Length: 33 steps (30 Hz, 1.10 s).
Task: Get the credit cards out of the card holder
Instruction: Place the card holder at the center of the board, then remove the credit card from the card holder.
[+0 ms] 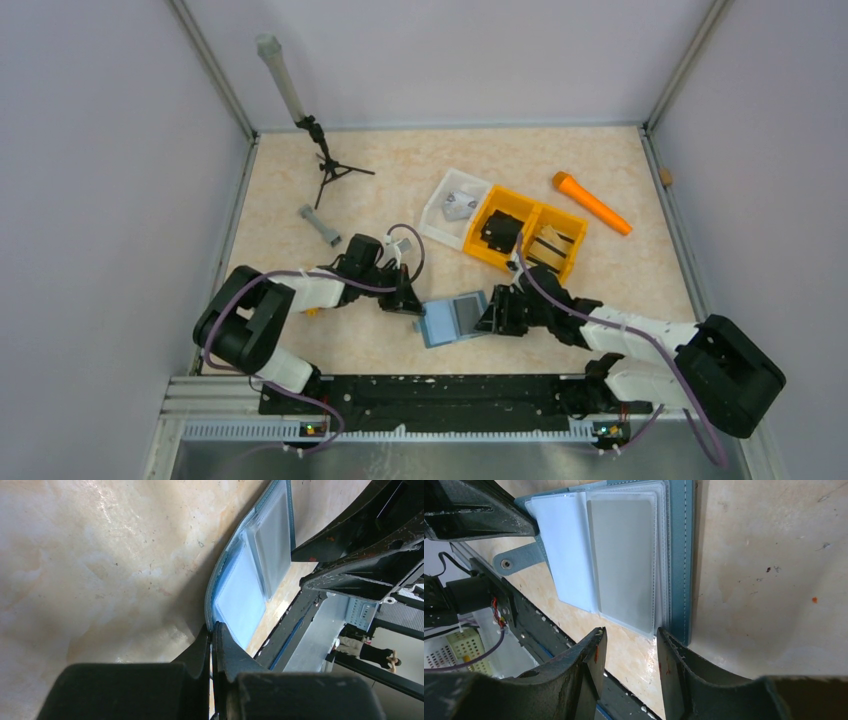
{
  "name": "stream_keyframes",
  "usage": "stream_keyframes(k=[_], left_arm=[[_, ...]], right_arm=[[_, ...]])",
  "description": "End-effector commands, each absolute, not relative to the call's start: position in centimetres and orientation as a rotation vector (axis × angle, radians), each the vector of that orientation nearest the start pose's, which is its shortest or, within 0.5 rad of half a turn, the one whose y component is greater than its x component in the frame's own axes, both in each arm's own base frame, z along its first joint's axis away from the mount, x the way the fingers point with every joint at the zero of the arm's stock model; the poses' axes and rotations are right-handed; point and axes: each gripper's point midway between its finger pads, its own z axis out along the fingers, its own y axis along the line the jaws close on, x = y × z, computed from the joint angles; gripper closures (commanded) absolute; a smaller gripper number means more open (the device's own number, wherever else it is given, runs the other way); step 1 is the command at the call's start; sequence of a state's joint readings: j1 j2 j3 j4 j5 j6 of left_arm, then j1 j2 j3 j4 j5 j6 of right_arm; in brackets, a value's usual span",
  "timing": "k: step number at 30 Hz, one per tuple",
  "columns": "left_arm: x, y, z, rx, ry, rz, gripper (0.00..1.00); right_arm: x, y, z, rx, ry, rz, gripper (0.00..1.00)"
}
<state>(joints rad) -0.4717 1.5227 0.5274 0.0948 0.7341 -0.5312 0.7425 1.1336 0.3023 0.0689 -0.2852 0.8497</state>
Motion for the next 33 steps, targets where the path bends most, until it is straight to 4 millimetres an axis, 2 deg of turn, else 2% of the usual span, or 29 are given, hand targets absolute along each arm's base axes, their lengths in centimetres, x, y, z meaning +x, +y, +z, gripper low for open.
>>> stream_keyframes(k=[1, 6, 11, 18, 22, 26, 33], left_arm=[[19.0, -24.6, 3.7, 0.3, 2.573, -1.291, 1.0], [18.9, -24.8, 3.6, 0.308, 2.576, -1.297, 1.0], [18.8, -24.9, 3.6, 0.312, 2.577, -1.298, 1.0], [18.6, -24.8, 3.6, 0.315, 2.582, -1.29, 1.0], [18.7, -24.9, 3.8, 0.32, 2.578, -1.292, 1.0], [18.7, -25.0, 3.9, 0.323, 2.576, -1.293, 1.0], [18.7, -25.0, 4.1, 0.314, 2.565, -1.301, 1.0]], right_arm=[[13.8, 24.3, 2.7, -0.032, 2.583, 1.056, 0.57], [14.2, 25.3, 3.7, -0.022, 2.54, 1.127, 0.58], [14.8, 26.3, 5.5, -0.035, 2.493, 1.183, 0.66], [14.5, 27.2, 7.3, -0.089, 2.462, 1.21, 0.7], [14.2, 28.0, 8.3, -0.138, 2.435, 1.239, 0.69], [13.9, 29.4, 9.5, -0.239, 2.392, 1.276, 0.62], [13.3, 31.3, 9.7, -0.343, 2.372, 1.333, 0.58]])
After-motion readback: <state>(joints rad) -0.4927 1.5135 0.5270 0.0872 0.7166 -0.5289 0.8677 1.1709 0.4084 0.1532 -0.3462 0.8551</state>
